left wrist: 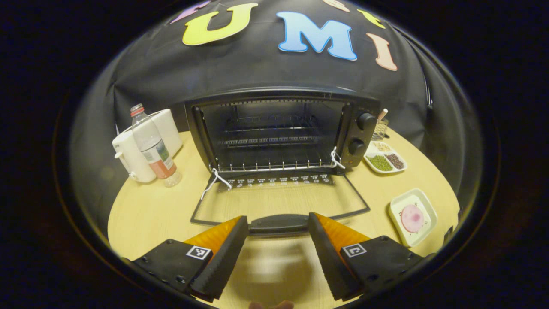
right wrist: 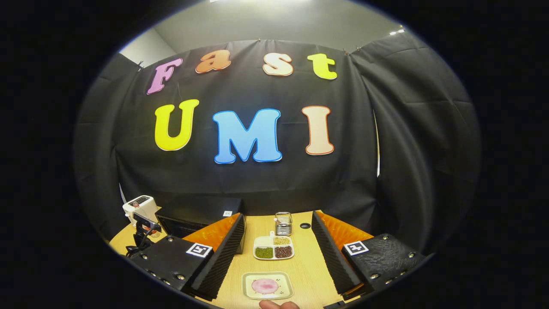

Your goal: Open the electric oven with the left hand, put the food in, and close the electric oven.

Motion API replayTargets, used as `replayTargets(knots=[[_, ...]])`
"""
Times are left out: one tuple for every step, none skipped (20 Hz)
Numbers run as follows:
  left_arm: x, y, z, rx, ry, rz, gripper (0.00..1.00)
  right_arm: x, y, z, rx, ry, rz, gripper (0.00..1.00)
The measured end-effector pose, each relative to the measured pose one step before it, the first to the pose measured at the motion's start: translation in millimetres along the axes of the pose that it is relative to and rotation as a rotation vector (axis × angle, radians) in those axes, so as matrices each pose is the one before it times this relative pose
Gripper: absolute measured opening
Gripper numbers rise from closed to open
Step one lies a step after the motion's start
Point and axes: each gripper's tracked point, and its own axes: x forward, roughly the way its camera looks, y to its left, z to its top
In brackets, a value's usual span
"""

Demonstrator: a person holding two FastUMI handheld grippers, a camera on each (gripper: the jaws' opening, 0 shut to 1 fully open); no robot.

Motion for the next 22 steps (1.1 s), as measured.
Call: replayTargets(knots=[[-5.59,3.61,7.78,-0.00957,-0.01975,0.00145,0.95,2.16,-0.26,-5.52,0.01337,0.02092,0.01287,0.96],[-8.32,2.54,12.28,-0.00631,-0.02895,0.0044,0.95,2.61,-0.04,-9.53,0.01612,0.03248,0.01846,0.96],[-11.8,1.75,15.35,-0.00061,-0.04179,0.0043,0.95,5.01,-0.18,-11.48,0.01487,0.04774,0.02215,0.96],[-12.45,1.49,19.56,-0.00003,-0.04978,0.00292,0.95,6.16,-2.14,-13.17,0.01652,0.05093,0.01925,0.96],[-14.85,1.19,22.11,0.00343,-0.05593,0.00045,0.95,5.46,-4.64,-11.17,0.01382,0.05204,0.01326,0.96],[-13.96,-0.37,25.01,0.00739,-0.05403,-0.00215,0.95,7.98,-4.18,-12.23,0.01155,0.05919,0.01717,0.96],[-17.15,-0.14,25.67,0.0103,-0.05614,-0.00109,0.99,8.15,-2.44,-12.64,0.01763,0.06482,0.02603,0.96],[-11.42,-0.18,24.07,0.00633,-0.04852,-0.0011,0.92,8.44,-2.88,-18.36,0.02355,0.08347,0.03165,0.97],[-13.36,-1.05,27.54,0.0037,-0.05816,-0.00361,0.98,9.29,-4.48,-13.29,0.03916,0.07387,0.0267,0.98],[-11.23,-0.58,23.41,-0.00166,-0.04455,-0.00341,0.95,6.81,-5.34,-10.54,0.04719,0.06137,0.02198,0.98],[-9.61,0.28,20.36,-0.00342,-0.04337,-0.00333,0.95,7.93,-7.61,-7.59,0.04452,0.05303,0.01331,0.98],[-8.82,1.87,17.64,-0.00302,-0.03137,0.00311,0.95,8.09,-7.64,-7.96,0.03846,0.04448,0.00957,0.98],[-7.2,2.96,12.67,-0.00478,-0.02862,0.00696,0.96,8.07,-6.93,-5.88,0.03331,0.03784,0.0055,0.98],[-5.9,3.03,9.44,-0.00524,-0.0178,0.00618,0.96,10.51,-5.64,-5.89,0.02615,0.03526,0.00619,0.98],[-6.05,2.9,8.03,-0.00418,-0.01439,0.00533,0.97,9.41,-6.49,-4.86,0.0156,0.03616,0.00517,0.98],[-5.26,3.97,7.35,-0.00083,-0.01035,0.00891,0.98,8.15,-6.48,-5.95,0.0104,0.02893,-0.00155,0.98],[-5.15,4.14,4.73,0.00206,-0.0058,0.00677,0.98,6.67,-5.43,-2.78,0.00454,0.028,0.00239,0.98],[-4.86,4.37,4.73,0.00273,-0.00498,0.00946,0.98,5.78,-7.34,-4.13,0.00724,0.02833,-0.00366,0.98],[-4.59,2.16,3.2,0.00116,-0.00431,0.0064,0.98,6.39,-5.62,-0.92,0.00289,0.02087,-0.00101,0.98],[-4.29,2.41,4.94,0.00034,-0.00601,0.00645,0.98,8.1,-6.49,-2.55,-0.00159,0.02545,-0.01449,0.98],[-3.66,2.11,3.48,-0.00104,-0.00558,0.0059,0.98,7.8,-6.28,-2.23,-0.00986,0.02477,-0.01185,0.98],[-3.81,1.28,5.12,-0.0027,-0.0067,0.00354,0.98,9.07,-7.47,-2.94,-0.01025,0.02877,-0.03074,0.98]])
